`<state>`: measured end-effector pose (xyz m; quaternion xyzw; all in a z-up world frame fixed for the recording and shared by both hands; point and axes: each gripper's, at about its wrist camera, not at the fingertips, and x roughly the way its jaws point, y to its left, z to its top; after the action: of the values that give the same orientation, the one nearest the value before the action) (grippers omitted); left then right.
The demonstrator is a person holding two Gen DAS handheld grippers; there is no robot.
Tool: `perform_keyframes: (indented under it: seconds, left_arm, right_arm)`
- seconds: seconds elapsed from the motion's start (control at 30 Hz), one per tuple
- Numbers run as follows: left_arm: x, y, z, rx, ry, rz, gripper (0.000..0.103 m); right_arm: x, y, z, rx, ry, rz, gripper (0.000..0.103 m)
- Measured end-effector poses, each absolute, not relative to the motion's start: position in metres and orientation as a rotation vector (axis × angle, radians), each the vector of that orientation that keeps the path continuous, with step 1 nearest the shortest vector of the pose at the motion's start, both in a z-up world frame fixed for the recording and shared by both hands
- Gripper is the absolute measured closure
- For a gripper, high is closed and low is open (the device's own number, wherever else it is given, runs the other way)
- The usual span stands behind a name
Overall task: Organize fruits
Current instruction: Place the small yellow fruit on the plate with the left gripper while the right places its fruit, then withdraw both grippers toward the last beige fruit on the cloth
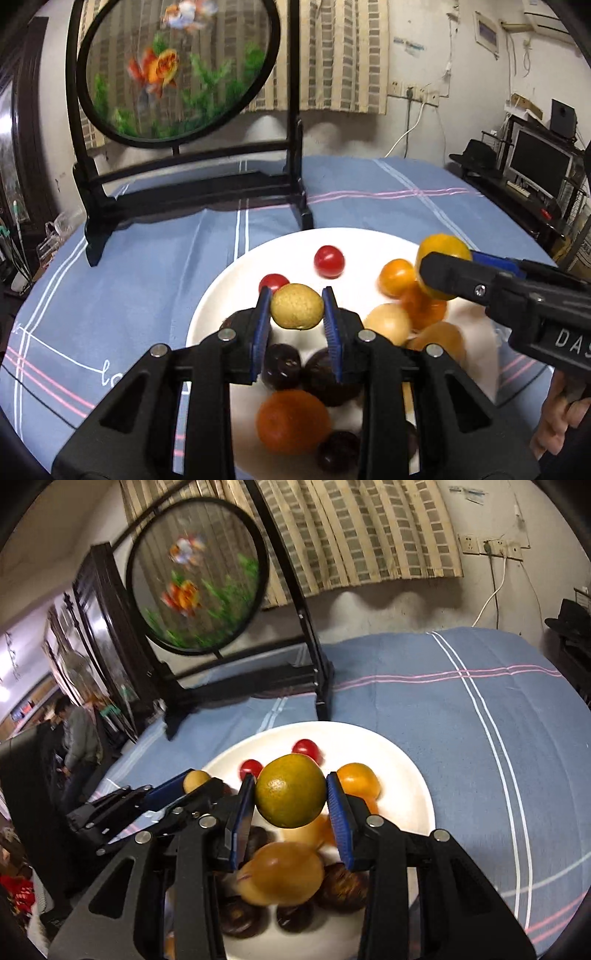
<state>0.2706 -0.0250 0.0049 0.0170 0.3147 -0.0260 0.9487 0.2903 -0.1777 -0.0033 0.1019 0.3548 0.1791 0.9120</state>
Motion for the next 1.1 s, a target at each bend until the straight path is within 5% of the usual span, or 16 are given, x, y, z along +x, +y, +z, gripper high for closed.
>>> perform_keyframes:
  seconds: [0.27, 0.43, 0.57, 0.63, 1.1]
  left_arm:
    - [0.284, -0.029, -0.013, 0.072, 0.665, -0.054, 0.073]
    - [0.281, -0.034, -0.009, 0.098, 0.633, -0.049, 0.046]
    - [0.279, -0.036, -0.007, 0.113, 0.623, -0.053, 0.042]
    - [0.277, -0.037, -0.006, 0.115, 0.616, -0.054, 0.039]
    - [0.218, -0.027, 0.016, 0.082, 0.576, -0.075, 0.028]
  right_arm:
    - [0.309, -0.167, -0.025, 0.158, 0.79, 0.363, 0.064]
    - [0.311, -0.166, -0.028, 0.146, 0.799, 0.363, 0.063]
    - [0.31, -0.168, -0.026, 0.15, 0.79, 0.362, 0.058]
    - [0.306, -0.169, -0.022, 0.149, 0.768, 0.347, 0.044]
    - [0.235, -0.18, 0.021, 0.178, 0.67, 0.352, 0.039]
